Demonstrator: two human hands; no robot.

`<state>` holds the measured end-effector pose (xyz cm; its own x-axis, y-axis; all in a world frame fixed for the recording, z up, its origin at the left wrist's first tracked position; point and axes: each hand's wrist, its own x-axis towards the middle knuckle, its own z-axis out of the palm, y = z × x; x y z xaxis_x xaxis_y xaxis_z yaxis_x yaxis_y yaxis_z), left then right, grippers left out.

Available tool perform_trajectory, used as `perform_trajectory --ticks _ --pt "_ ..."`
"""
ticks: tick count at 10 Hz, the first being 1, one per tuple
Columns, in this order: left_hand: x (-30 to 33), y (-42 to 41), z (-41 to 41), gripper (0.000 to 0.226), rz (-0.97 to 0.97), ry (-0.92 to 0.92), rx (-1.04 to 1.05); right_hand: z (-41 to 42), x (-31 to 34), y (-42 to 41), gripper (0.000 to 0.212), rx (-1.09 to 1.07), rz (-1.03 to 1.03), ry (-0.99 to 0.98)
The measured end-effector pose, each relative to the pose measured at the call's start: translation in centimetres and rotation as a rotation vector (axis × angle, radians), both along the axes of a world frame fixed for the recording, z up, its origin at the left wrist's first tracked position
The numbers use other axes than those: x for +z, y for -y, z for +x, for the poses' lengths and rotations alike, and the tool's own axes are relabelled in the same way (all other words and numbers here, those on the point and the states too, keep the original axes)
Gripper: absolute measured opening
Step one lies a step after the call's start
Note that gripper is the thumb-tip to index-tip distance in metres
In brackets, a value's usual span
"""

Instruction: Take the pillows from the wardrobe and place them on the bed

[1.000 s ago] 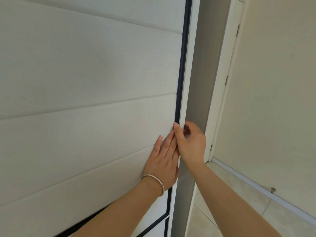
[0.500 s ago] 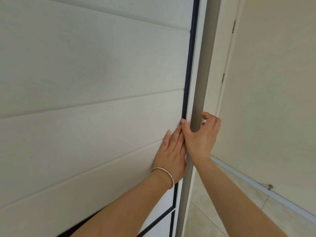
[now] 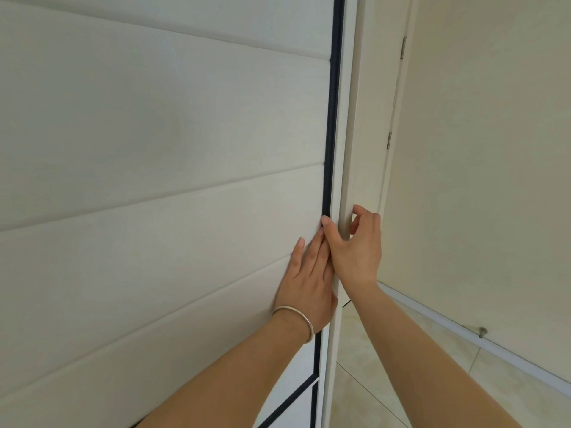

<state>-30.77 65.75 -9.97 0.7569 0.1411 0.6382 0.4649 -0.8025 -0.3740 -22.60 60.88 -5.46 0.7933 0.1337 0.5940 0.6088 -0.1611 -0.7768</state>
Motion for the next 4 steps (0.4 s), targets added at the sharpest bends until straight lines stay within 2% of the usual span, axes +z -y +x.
perform_trajectory --ticks 3,4 --pt "0.7 0.8 -0.4 0.088 -0.157 0.039 -0.119 -0.4 0.6 0.4 0.056 0.026 0.000 -0.090" --pt "0.1 1.4 -1.4 0.081 -0.289 0.073 -0.208 -1.7 0.1 1.2 0.042 0.039 0.091 -0.143"
